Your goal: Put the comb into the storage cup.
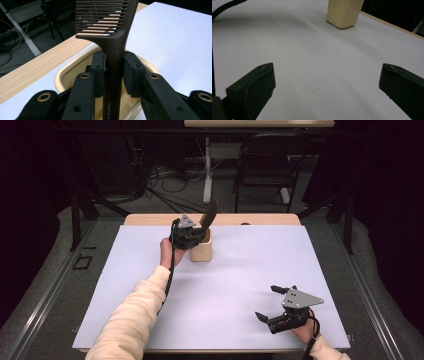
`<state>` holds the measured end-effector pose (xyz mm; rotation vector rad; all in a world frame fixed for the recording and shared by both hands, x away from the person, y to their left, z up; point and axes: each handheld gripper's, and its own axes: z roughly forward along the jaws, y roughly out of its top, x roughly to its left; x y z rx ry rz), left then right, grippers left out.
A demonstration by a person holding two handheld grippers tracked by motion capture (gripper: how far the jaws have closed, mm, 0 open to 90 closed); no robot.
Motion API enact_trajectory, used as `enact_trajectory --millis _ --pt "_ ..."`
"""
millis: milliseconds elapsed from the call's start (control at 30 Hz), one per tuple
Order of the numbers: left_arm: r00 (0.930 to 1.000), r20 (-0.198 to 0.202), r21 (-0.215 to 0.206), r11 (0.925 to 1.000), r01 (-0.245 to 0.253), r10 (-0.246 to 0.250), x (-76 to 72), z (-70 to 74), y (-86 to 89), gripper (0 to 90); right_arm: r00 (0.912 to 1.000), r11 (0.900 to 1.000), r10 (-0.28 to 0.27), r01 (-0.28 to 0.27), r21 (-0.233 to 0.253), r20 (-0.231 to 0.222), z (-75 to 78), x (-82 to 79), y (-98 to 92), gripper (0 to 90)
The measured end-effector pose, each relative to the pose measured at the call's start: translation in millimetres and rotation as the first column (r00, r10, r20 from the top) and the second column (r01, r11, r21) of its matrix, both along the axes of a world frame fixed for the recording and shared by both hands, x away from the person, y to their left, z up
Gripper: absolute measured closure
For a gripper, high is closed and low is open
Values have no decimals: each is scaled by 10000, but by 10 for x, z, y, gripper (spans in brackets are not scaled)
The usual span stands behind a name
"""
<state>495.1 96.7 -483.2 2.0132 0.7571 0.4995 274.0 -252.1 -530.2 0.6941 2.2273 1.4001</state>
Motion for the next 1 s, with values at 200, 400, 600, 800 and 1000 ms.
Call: enact_trajectory --millis 200,400,600,800,1000 --pt "10000 -74 62 10000 -14 14 3 -7 -9 723 10000 10000 -9 9 -8 3 0 0 0 2" --pt "9999 -149 90 10000 -15 17 9 -26 -18 723 10000 10000 -14 14 6 21 2 -4 -3 2" --pt "9998 -212 204 9998 -48 52 14 -45 -28 721 10000 10000 -19 19 -14 25 1 -5 -5 2" --pt "9997 -250 270 9996 -33 40 10 -37 -21 720 10000 10000 -22 22 -19 31 3 -7 -1 2" --pt "9995 -305 432 9991 -3 16 13 -39 -29 720 10000 10000 -10 10 -50 26 4 -7 -4 3"
